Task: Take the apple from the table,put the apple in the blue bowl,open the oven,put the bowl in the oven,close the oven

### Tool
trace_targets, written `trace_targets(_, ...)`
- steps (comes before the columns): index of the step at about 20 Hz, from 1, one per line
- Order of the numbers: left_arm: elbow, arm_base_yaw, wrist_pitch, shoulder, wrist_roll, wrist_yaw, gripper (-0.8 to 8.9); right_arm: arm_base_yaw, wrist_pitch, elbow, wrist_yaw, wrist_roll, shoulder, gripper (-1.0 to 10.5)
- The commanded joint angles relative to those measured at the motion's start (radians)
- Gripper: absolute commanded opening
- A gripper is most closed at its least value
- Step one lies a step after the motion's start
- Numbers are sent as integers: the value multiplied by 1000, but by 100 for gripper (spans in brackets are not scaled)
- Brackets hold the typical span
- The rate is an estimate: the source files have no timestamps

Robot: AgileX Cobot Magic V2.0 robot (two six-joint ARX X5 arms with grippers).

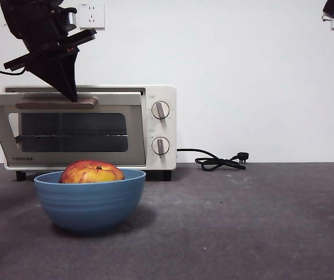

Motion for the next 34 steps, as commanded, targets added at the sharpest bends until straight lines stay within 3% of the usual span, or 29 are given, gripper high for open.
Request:
trace_targets(1,-79,-2,51,28,10,-37,-6,2,6,-11,4,-4,-1,-11)
trace_targets(10,-471,-5,352,-175,-82,-41,-6,2,7,-11,16,-7,-1,-12)
trace_targets(22,-490,-8,316,-190,-67,-75,-6,2,6,-11,31,-6,0,-11)
trace_targets(34,-663,-8,383,-210,-61,-80,-6,2,8,-11,54,-2,2,-12)
